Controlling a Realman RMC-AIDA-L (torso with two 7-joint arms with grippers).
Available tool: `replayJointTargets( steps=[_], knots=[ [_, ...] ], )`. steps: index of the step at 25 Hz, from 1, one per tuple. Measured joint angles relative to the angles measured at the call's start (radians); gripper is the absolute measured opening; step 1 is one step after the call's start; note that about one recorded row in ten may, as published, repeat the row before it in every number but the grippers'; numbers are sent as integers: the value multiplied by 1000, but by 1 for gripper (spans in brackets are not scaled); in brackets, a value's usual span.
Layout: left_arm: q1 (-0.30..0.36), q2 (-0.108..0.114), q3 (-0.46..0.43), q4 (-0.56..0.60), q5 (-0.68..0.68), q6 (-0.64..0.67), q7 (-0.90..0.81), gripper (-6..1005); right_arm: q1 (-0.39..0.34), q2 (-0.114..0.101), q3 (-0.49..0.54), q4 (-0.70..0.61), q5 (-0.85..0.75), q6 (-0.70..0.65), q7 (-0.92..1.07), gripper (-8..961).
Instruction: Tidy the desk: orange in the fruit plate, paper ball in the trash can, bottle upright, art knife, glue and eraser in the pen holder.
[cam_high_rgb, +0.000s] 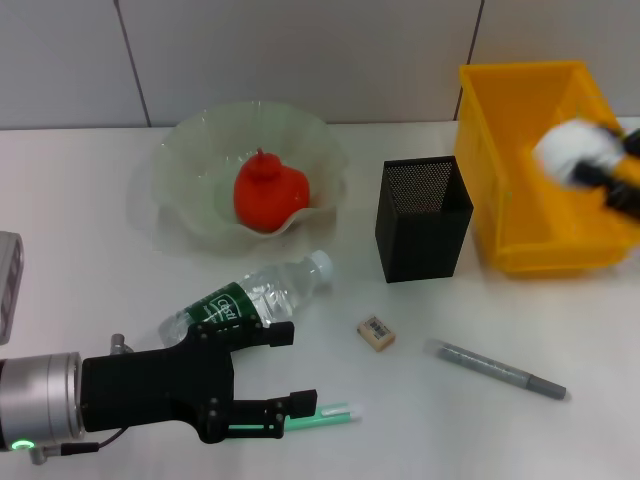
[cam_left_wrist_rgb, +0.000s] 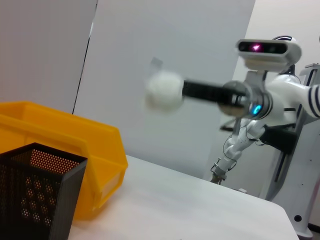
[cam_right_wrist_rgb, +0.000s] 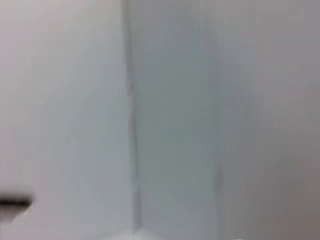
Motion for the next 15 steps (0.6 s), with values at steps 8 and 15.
replayJointTargets(
  steps=[8,15],
  knots=[
    [0,-1,0,0,0,1,0,861,-6,21,154,5,60,282,-10,542],
    [-1,-3,0,0,1,5,-9,861,32,9,94,9,0,414,61,589]
  ],
)
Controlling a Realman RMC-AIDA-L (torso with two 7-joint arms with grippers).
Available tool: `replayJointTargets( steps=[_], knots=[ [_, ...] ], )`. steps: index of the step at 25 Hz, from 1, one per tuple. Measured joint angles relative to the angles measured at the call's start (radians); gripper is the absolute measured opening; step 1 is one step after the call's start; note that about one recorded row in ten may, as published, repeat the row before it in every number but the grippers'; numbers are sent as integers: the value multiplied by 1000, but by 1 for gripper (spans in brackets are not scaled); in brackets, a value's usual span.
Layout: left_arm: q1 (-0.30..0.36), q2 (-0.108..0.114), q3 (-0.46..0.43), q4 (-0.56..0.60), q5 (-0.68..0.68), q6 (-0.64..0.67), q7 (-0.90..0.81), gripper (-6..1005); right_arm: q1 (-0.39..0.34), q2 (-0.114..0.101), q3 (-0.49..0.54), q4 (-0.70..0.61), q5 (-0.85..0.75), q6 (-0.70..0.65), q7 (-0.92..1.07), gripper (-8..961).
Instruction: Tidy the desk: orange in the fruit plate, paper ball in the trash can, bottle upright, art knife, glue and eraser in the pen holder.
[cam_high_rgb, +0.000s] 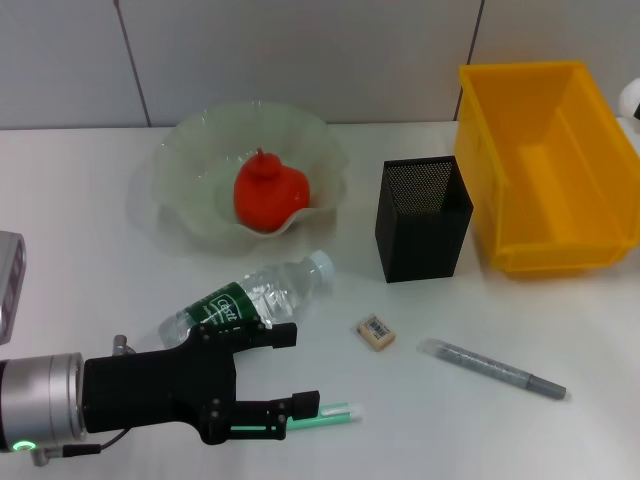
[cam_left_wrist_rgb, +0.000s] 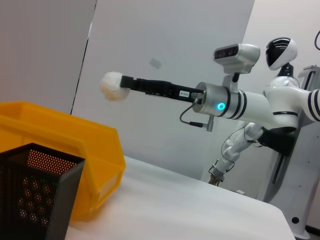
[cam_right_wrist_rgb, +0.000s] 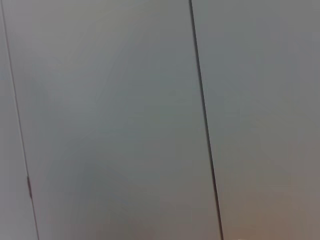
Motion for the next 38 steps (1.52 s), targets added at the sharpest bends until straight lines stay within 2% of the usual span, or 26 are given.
replayJointTargets(
  steps=[6,11,15,16,17,19,20,21,22,25,26,27,30,31,32,33,35,36,38],
  knots=[
    [0,0,0,0,-3,6,-4,861,5,-3,-12,-3,-6,-1,14,630],
    [0,1,0,-1,-6,6,-4,861,4,-2,-5,-2,1,-8,15,789],
    [1,1,0,-2,-7,6,-5,861,-7,0,4,2,74,-58,13,790],
    [1,1,0,-2,-7,6,-5,861,-23,-9,6,23,152,-155,7,790],
    [-2,1,0,-2,-10,6,0,860,-23,-9,6,23,152,-155,7,790],
    [-8,1,0,-2,-15,4,3,860,-36,-31,6,57,196,-283,6,790],
    [-10,1,0,-2,-17,3,3,860,-40,-44,5,76,205,-349,8,790],
    [-10,1,0,-2,-17,3,3,860,-50,-77,-9,108,195,-496,21,790],
    [-10,1,0,-2,-17,3,3,860,-50,-77,-9,108,195,-496,21,789],
    [-37,0,-1,-2,-33,-5,-1,860,-59,-105,-35,100,94,-614,54,789],
    [-37,0,-1,-2,-33,-5,-1,860,-60,-114,-51,71,-29,-638,75,789],
    [-50,0,-1,-2,-33,-10,-3,860,-60,-114,-51,71,-29,-638,75,789],
    [-57,0,-1,-2,-33,-13,-3,860,-49,-111,-75,29,-237,-619,91,788],
    [-57,0,-1,-2,-33,-13,-3,860,-38,-94,-81,5,-357,-586,92,788],
    [-63,-1,-1,-2,-33,-17,-5,860,-38,-94,-81,5,-357,-586,92,788],
    [-63,-1,-1,-2,-33,-17,-5,860,-37,-84,-81,-9,-389,-571,92,788],
    [-86,-1,-1,-1,-33,-32,-21,860,-42,-56,-81,-51,-428,-542,87,788],
    [-93,-1,-1,0,-33,-38,-29,860,-53,-36,-85,-80,-439,-526,74,787],
    [-130,-2,3,6,-33,-64,-71,860,-56,-30,-85,-87,-441,-523,64,787]
  ],
)
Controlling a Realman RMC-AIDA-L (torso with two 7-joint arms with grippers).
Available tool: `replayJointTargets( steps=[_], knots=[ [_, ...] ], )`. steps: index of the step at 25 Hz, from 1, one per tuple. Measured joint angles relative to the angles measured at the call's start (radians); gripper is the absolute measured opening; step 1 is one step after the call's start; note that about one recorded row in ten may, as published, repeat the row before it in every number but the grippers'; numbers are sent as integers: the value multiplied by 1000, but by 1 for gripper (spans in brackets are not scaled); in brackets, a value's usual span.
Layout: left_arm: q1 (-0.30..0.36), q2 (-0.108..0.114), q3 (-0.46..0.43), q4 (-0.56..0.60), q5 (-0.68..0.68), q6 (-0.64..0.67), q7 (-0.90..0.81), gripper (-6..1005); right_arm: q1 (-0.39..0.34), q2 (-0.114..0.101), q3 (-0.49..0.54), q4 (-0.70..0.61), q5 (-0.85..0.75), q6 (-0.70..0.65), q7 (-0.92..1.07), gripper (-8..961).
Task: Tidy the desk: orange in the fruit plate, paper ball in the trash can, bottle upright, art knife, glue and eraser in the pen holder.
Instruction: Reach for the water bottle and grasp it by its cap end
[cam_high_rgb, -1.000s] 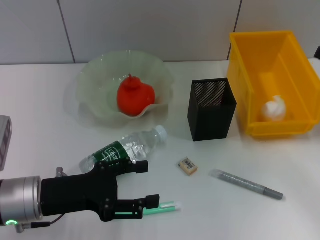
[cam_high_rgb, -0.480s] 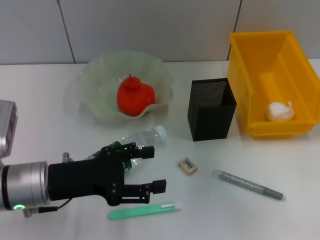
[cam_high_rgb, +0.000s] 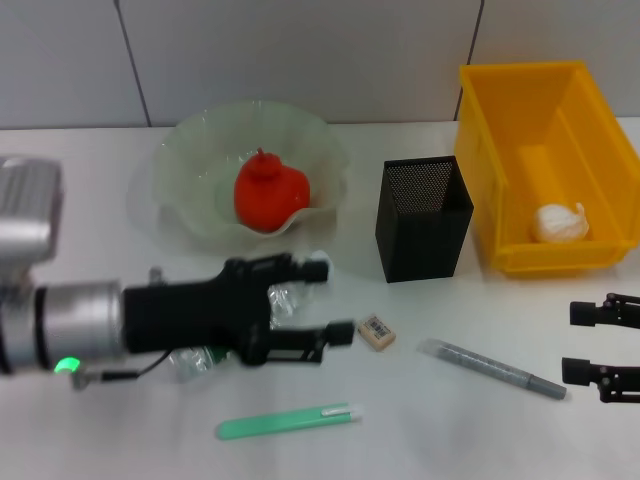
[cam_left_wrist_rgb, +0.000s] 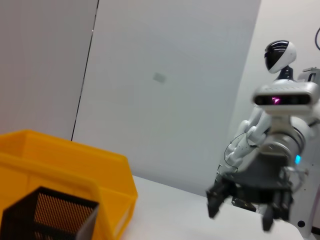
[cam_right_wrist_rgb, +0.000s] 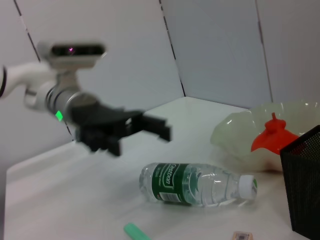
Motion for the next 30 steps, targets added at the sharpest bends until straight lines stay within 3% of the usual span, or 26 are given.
replayJointTargets(
  steps=[6,11,14,16,18,20,30],
  knots=[
    [-156,0,8,71,46,-102,-235,860,-1,7,0,1,-8,2,-28,786],
    [-237,-4,81,215,171,-170,-446,860,2,7,0,0,-15,7,-32,786],
    [-237,-4,81,215,171,-170,-446,860,5,6,-1,-3,-15,12,-32,786],
    [-282,-4,171,421,357,-194,-707,860,6,5,-2,-5,-15,13,-32,786],
    [-282,-4,171,421,357,-194,-707,860,7,3,-2,-6,-15,13,-32,786],
    [-317,-5,253,553,543,-179,-926,860,7,2,-2,-6,-15,13,-32,786],
    [-391,-13,445,546,689,-211,-1166,861,12,1,-2,-7,-15,14,-33,786]
  ],
)
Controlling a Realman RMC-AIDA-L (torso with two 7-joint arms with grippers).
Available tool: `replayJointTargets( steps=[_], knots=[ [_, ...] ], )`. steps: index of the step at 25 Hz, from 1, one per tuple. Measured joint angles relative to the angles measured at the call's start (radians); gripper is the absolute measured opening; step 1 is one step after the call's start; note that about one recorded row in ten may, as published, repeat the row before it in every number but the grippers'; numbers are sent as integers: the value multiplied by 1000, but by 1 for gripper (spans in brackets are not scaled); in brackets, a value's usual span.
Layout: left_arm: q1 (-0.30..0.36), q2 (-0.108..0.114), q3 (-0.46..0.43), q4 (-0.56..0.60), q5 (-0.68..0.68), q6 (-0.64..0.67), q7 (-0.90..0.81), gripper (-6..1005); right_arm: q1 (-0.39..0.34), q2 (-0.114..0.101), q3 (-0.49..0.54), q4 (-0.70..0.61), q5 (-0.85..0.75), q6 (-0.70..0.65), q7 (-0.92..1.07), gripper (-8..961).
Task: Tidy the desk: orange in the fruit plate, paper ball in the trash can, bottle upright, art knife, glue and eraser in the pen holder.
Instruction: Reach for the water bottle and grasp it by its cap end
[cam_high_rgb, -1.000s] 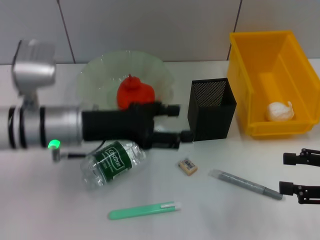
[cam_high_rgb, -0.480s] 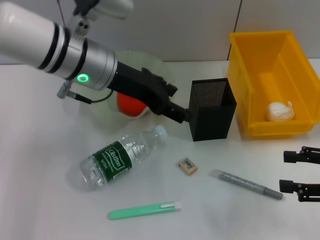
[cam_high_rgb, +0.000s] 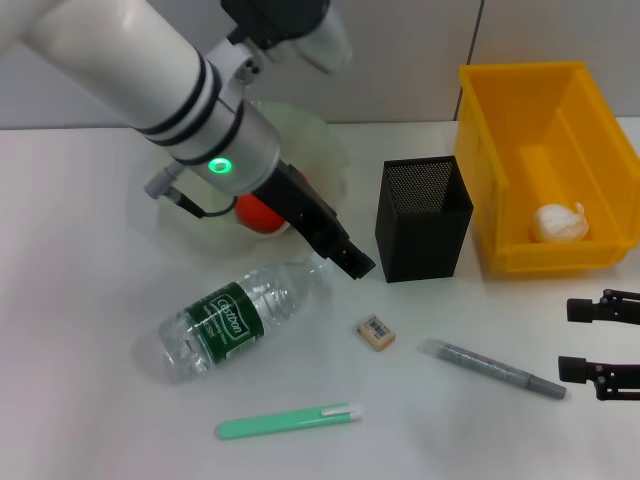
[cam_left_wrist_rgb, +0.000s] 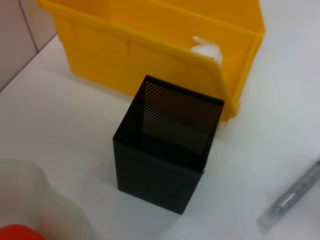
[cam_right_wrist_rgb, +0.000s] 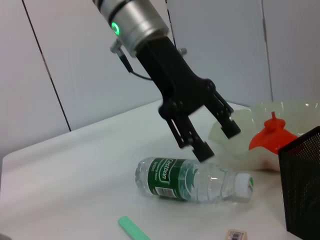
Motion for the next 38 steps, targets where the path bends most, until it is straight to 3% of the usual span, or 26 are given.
replayJointTargets(
  steps=[3,11,13,21,38],
  knots=[
    [-12,0,51,-59,7,-66,-39,861,5,0,0,0,0,0,0,786],
    [-17,0,57,-155,7,-138,-41,861,11,0,0,0,0,0,5,786],
    [-2,0,99,-194,-2,-196,-17,861,14,1,0,0,0,-1,7,786],
    [14,0,176,-213,-15,-273,-12,861,24,3,0,5,-12,11,10,786],
    [25,0,186,-252,-16,-331,25,861,30,4,0,8,-15,13,12,786]
  ],
)
